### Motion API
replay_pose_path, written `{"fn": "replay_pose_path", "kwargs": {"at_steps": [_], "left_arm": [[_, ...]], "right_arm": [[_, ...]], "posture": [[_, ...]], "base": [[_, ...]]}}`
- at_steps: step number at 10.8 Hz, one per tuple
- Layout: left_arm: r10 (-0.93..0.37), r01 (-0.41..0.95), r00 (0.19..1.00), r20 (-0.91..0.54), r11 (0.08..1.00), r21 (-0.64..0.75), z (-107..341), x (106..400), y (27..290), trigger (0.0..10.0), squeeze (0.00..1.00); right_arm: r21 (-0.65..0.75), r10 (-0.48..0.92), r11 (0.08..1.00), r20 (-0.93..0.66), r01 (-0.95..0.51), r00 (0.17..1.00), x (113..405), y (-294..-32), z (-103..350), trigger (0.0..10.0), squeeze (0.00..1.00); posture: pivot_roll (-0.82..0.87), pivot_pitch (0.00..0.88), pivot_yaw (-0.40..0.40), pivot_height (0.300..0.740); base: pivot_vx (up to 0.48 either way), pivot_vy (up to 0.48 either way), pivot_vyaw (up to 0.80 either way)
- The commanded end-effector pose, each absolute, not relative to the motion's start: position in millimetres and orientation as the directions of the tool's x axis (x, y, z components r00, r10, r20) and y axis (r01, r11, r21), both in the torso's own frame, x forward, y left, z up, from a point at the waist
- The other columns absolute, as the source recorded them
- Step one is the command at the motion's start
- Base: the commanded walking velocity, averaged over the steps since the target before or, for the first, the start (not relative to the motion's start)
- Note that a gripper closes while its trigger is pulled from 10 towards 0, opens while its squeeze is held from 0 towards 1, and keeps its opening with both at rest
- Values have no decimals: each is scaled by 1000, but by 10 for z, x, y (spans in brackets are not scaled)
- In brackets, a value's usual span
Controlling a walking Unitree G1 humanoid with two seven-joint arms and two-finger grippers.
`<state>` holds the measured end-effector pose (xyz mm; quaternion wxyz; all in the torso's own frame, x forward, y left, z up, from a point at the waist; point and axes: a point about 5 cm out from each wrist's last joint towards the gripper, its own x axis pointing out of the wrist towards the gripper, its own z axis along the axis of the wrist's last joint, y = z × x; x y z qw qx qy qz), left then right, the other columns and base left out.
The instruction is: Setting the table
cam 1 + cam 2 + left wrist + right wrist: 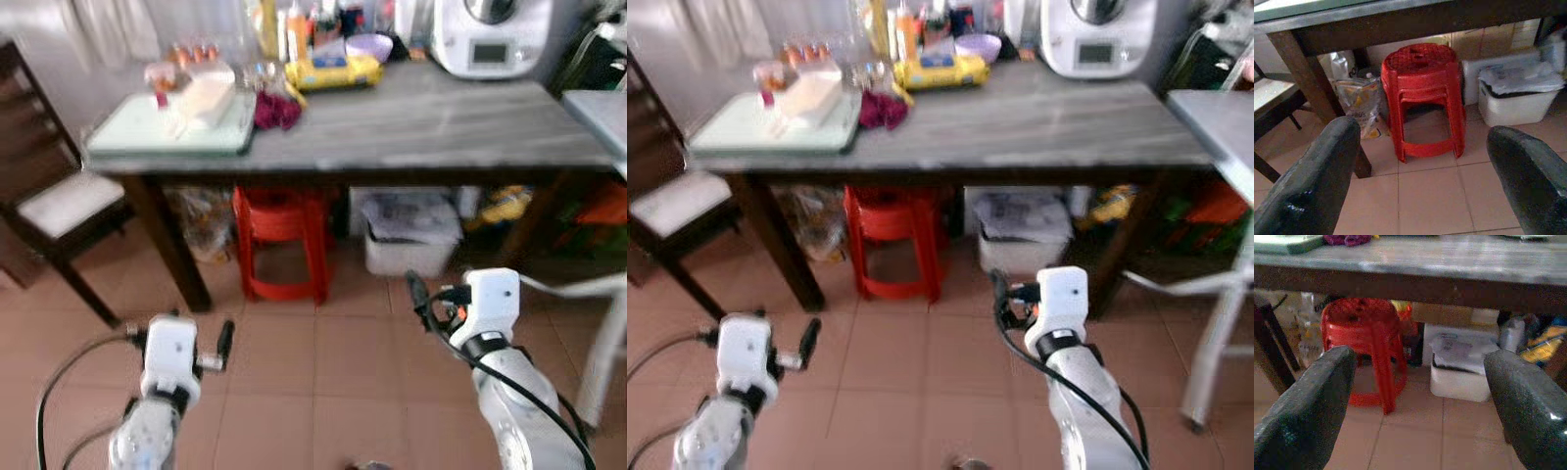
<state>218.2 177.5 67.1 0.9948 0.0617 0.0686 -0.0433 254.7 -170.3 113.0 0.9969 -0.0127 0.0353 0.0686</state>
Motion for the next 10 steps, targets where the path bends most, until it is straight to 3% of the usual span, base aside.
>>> {"fn": "replay_pose_path", "kwargs": {"at_steps": [1, 4, 6, 10], "left_arm": [[-73, 91, 987, -140, 987, 130, 667, 2157, 1815, 10000, 0], [-104, 109, 991, -84, 992, 63, 790, 2204, 1800, 10000, 0], [-38, 36, 999, 39, 999, 30, 1072, 2322, 1812, 10000, 0], [-49, 47, 996, 75, 998, 29, 1188, 2363, 1759, 10000, 0]], "right_arm": [[-13, 143, 990, -61, -144, 988, 2547, -1676, 1153, 10000, 0], [-39, 132, 991, 6, -131, 991, 2531, -1710, 1266, 10000, 0], [-67, 92, 994, 66, -88, 994, 2493, -1773, 1439, 10000, 0], [-83, 22, 996, 114, -13, 993, 2381, -1820, 1574, 10000, 0]], "posture": [[17, 83, 20, 740], [14, 87, 12, 740], [7, 84, 6, 740], [-4, 83, 14, 740]], "base": [[0, 0, 0], [0, 0, 0], [0, 0, 0], [0, 0, 0]]}}
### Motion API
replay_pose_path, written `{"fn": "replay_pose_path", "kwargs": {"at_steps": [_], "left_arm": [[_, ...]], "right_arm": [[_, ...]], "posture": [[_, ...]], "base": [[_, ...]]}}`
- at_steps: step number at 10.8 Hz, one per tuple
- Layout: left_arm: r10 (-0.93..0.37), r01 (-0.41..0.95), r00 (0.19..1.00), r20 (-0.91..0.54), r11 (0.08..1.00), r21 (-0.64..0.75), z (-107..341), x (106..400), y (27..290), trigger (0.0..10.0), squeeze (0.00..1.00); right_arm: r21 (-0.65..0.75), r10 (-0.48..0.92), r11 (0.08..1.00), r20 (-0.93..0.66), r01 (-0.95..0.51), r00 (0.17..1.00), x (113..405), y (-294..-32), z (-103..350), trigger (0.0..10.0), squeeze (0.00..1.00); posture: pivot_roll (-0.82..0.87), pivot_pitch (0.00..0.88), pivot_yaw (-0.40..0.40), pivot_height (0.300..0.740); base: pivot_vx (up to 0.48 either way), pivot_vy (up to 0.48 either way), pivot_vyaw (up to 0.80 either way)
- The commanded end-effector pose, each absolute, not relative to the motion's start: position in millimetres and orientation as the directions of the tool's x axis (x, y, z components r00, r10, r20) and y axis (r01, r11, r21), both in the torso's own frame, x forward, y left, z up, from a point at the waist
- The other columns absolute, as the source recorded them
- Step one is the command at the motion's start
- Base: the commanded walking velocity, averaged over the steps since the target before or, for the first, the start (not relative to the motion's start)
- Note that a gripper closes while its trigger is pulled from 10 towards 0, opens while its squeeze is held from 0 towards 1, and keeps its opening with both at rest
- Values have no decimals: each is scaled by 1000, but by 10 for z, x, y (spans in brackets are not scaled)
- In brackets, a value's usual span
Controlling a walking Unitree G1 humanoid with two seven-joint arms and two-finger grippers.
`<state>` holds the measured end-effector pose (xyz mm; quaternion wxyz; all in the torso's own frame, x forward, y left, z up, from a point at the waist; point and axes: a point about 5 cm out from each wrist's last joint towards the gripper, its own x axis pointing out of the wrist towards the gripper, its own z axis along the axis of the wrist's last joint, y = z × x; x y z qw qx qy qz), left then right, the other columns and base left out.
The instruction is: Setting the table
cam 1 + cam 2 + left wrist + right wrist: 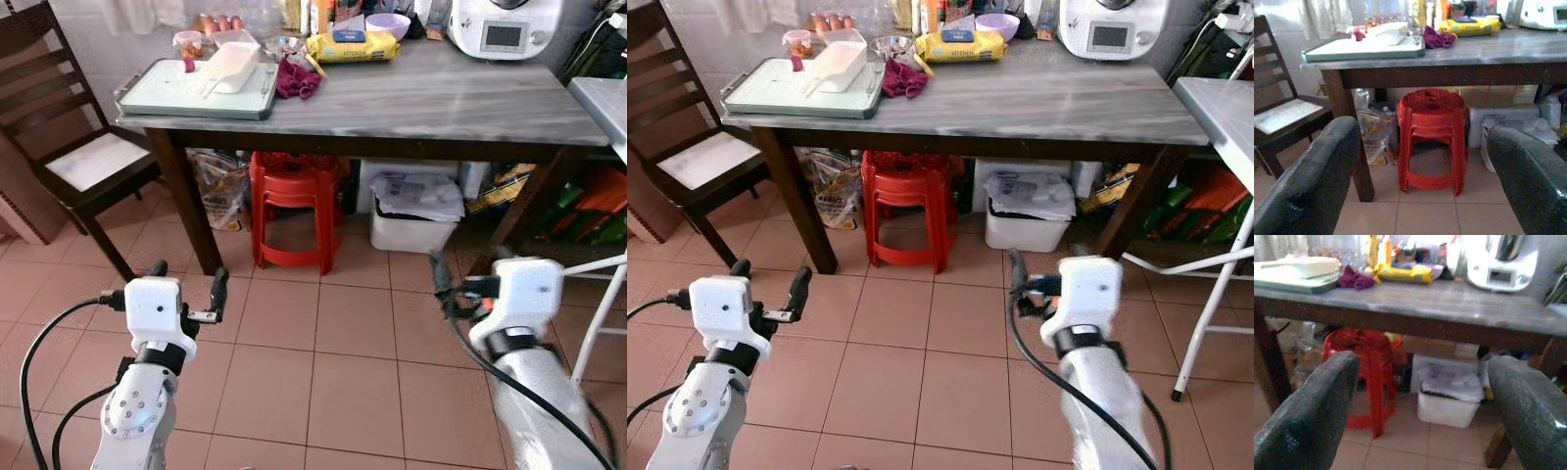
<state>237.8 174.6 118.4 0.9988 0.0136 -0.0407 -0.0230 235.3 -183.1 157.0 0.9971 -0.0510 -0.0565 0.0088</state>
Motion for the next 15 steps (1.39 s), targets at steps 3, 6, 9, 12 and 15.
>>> {"fn": "replay_pose_path", "kwargs": {"at_steps": [3, 6, 9, 12, 15], "left_arm": [[-29, 28, 998, 58, 1000, 14, 1124, 2402, 1754, 10000, 0], [-41, 39, 998, 40, 998, 42, 1097, 2401, 1724, 10000, 0], [-65, 65, 998, 8, 997, 38, 1005, 2395, 1703, 10000, 0], [-18, 16, 999, -51, 998, -54, 827, 2367, 1777, 10000, 0], [2, -8, 992, -125, 998, -54, 734, 2362, 1833, 10000, 0]], "right_arm": [[-131, 21, 991, 113, -6, 993, 2306, -1881, 1616, 10000, 0], [-94, 2, 996, 89, 6, 996, 2352, -1743, 1512, 10000, 0], [-50, -6, 999, 42, 8, 999, 2377, -1728, 1390, 10000, 0], [0, -15, 1000, -20, 15, 1000, 2382, -1732, 1193, 10000, 0], [-58, -30, 998, -48, 27, 998, 2411, -1769, 1077, 10000, 0]], "posture": [[-23, 83, 21, 740], [-13, 89, 17, 740], [-11, 87, 14, 740], [-12, 81, 12, 740], [-6, 82, 10, 740]], "base": [[0, 0, 0], [0, 0, 0], [0, 0, -263], [0, 0, 0], [0, 0, 0]]}}
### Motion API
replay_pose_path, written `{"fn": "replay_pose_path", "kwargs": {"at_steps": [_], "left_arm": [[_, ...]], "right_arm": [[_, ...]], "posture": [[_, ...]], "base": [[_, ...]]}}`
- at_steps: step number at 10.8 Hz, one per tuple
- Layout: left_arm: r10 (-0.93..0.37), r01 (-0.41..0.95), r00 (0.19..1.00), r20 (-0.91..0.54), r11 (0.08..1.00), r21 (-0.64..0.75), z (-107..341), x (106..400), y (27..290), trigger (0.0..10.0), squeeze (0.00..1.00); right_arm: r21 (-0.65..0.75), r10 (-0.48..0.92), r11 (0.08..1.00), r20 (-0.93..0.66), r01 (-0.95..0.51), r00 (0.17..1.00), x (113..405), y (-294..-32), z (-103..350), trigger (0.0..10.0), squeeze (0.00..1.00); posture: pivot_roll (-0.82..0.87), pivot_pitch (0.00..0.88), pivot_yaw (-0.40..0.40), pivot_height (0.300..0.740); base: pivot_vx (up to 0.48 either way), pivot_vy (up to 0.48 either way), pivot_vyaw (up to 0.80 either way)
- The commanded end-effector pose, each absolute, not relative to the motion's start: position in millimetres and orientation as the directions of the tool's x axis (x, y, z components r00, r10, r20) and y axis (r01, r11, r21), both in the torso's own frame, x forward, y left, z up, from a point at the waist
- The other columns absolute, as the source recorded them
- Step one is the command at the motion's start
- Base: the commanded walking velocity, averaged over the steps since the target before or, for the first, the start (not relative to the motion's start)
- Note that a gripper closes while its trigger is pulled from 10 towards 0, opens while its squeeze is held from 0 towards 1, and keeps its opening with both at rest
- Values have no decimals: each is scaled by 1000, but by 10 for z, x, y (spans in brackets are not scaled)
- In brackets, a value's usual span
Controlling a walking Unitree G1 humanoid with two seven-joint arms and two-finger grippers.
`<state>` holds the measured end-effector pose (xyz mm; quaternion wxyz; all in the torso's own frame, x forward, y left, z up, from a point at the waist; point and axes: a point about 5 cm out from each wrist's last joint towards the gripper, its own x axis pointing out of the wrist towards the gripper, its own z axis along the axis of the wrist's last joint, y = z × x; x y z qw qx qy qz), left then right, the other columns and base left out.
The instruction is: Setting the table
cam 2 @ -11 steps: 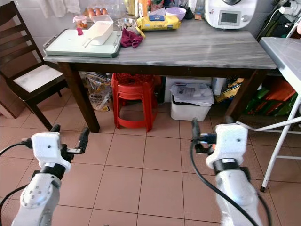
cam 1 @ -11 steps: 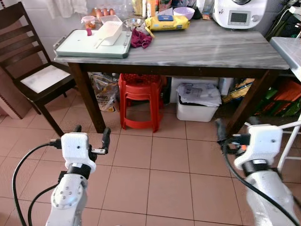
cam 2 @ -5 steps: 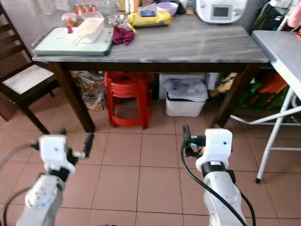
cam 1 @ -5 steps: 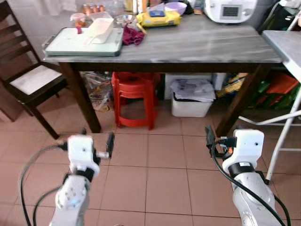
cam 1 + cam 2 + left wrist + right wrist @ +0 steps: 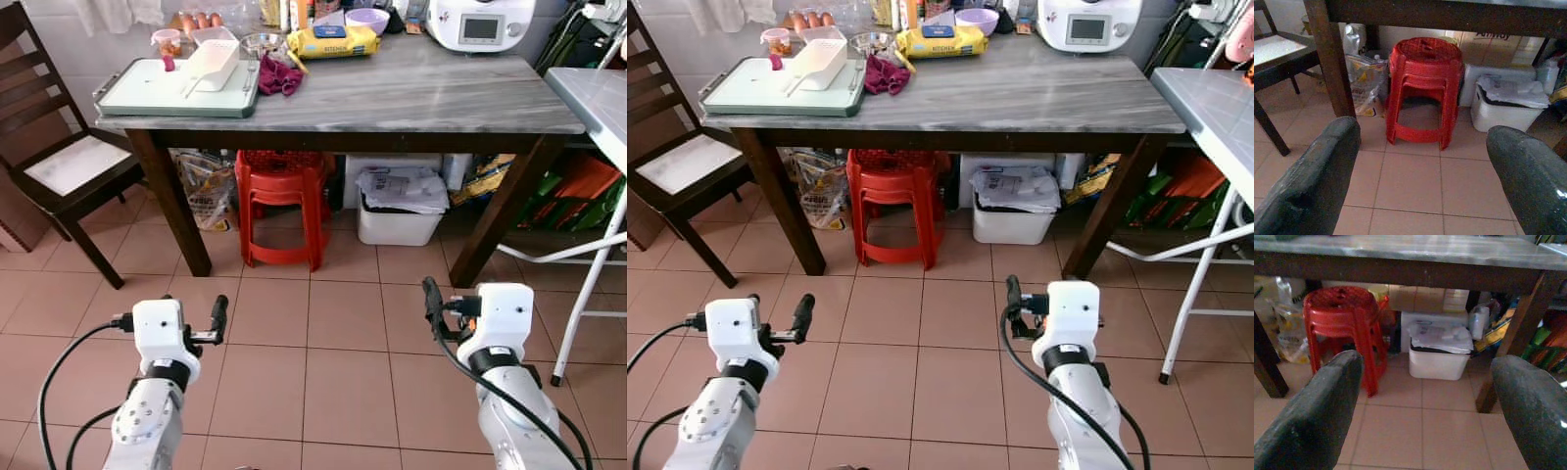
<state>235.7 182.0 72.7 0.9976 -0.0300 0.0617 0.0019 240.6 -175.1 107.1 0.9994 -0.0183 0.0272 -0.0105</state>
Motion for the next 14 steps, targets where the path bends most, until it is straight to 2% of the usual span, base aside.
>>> {"fn": "replay_pose_path", "kwargs": {"at_steps": [1, 4, 5, 8, 14], "left_arm": [[29, -32, 992, -121, 999, -18, 738, 2363, 1863, 10000, 0], [-10, 5, 996, -84, 998, -61, 766, 2367, 1795, 10000, 0], [43, -44, 999, -11, 995, -88, 867, 2403, 1838, 10000, 0], [52, -45, 997, 61, 993, -107, 912, 2431, 1828, 10000, 0], [20, -17, 999, 43, 997, -70, 851, 2419, 1777, 10000, 0]], "right_arm": [[-50, -21, 999, -66, 18, 998, 2418, -1763, 1044, 10000, 0], [-80, 17, 997, -18, -19, 1000, 2414, -1701, 1093, 10000, 0], [-138, 43, 990, 78, -32, 996, 2409, -1673, 1231, 10000, 0], [-126, 15, 992, 94, -3, 995, 2419, -1705, 1242, 10000, 0], [-108, 13, 994, 88, -4, 996, 2424, -1706, 1223, 10000, 0]], "posture": [[-4, 81, 10, 740], [0, 78, 13, 740], [-3, 78, 12, 740], [-6, 72, 11, 740], [-8, 75, 11, 740]], "base": [[0, 0, 0], [0, 0, 0], [0, 0, 0], [0, 0, 0], [0, 0, 0]]}}
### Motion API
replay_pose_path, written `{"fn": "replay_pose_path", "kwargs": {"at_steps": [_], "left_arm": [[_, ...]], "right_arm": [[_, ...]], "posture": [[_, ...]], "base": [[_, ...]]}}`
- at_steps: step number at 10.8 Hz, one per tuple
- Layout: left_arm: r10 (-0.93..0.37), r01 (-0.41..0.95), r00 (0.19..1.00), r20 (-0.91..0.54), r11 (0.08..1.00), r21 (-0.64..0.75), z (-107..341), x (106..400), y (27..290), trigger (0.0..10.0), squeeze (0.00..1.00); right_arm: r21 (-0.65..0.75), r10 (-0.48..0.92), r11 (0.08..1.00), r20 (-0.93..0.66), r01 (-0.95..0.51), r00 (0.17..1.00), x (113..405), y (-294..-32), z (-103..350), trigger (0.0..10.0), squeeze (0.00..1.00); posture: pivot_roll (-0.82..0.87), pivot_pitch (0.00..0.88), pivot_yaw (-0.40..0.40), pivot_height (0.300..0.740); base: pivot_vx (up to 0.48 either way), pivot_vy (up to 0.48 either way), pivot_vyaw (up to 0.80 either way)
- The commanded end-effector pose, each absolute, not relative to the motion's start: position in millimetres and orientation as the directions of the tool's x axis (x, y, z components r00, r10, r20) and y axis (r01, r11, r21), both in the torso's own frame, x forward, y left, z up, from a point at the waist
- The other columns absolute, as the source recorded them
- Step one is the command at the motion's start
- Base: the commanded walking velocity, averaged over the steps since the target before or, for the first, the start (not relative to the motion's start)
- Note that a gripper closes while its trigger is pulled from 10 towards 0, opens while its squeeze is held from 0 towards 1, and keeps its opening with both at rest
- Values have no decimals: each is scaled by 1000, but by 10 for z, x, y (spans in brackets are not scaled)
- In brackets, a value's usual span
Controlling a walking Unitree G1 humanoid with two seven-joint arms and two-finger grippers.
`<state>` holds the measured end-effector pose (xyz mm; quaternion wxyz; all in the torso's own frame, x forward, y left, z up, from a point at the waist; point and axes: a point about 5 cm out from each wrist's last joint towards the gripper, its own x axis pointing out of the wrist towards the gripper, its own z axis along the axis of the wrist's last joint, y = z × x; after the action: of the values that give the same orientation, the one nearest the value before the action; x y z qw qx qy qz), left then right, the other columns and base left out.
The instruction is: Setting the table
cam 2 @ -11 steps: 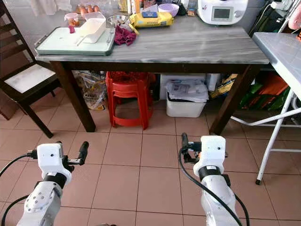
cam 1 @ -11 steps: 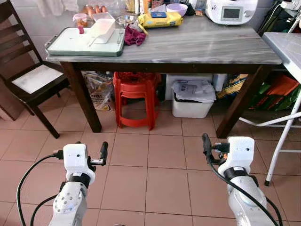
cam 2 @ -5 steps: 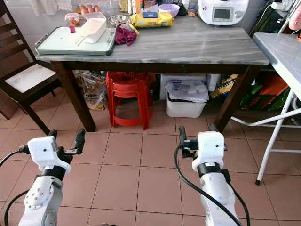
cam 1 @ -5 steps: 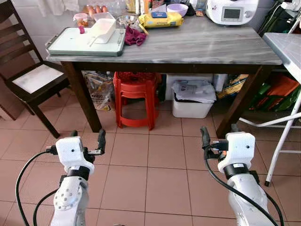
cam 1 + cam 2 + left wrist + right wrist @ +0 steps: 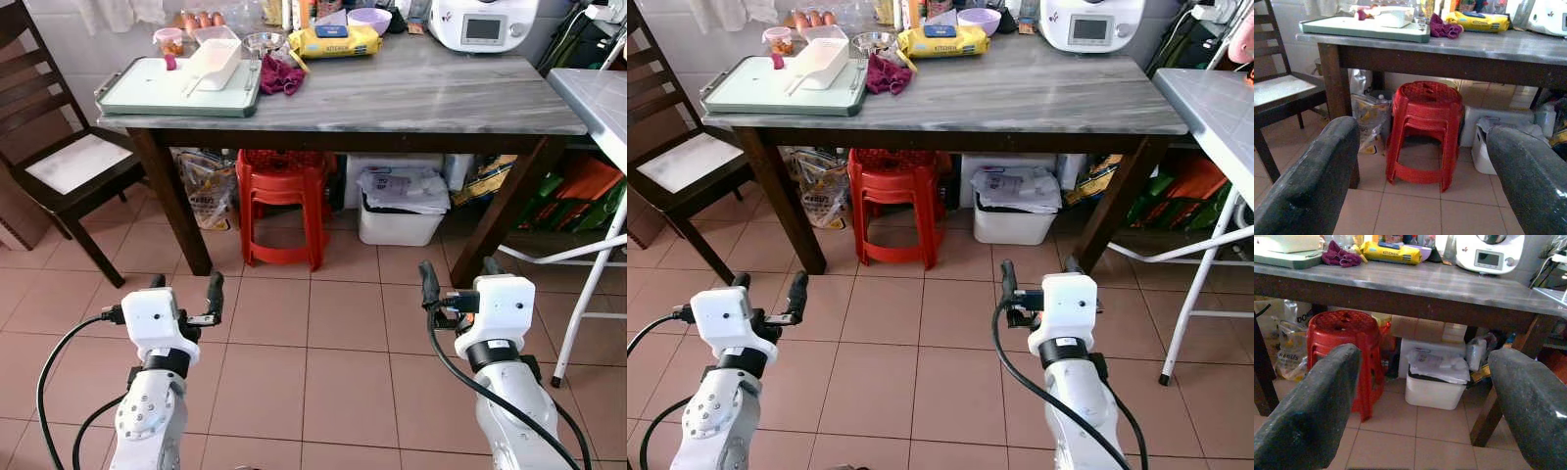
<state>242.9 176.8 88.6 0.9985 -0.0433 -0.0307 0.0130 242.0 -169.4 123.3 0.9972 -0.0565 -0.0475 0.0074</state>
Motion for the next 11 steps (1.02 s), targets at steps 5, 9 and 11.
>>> {"fn": "replay_pose_path", "kwargs": {"at_steps": [5, 9, 11], "left_arm": [[9, -7, 1000, 24, 998, -64, 827, 2415, 1766, 10000, 0], [2, -1, 1000, 18, 998, -55, 823, 2414, 1778, 10000, 0], [-6, 7, 1000, 16, 999, -52, 819, 2411, 1771, 10000, 0]], "right_arm": [[-114, 38, 993, 70, -30, 997, 2423, -1692, 1204, 10000, 0], [-111, 44, 993, 66, -36, 997, 2425, -1672, 1194, 10000, 0], [-110, 45, 993, 67, -38, 997, 2434, -1665, 1191, 10000, 0]], "posture": [[-13, 83, 9, 740], [-8, 80, 11, 740], [-5, 77, 14, 740]], "base": [[0, -252, 0], [0, -359, 0], [0, -360, 0]]}}
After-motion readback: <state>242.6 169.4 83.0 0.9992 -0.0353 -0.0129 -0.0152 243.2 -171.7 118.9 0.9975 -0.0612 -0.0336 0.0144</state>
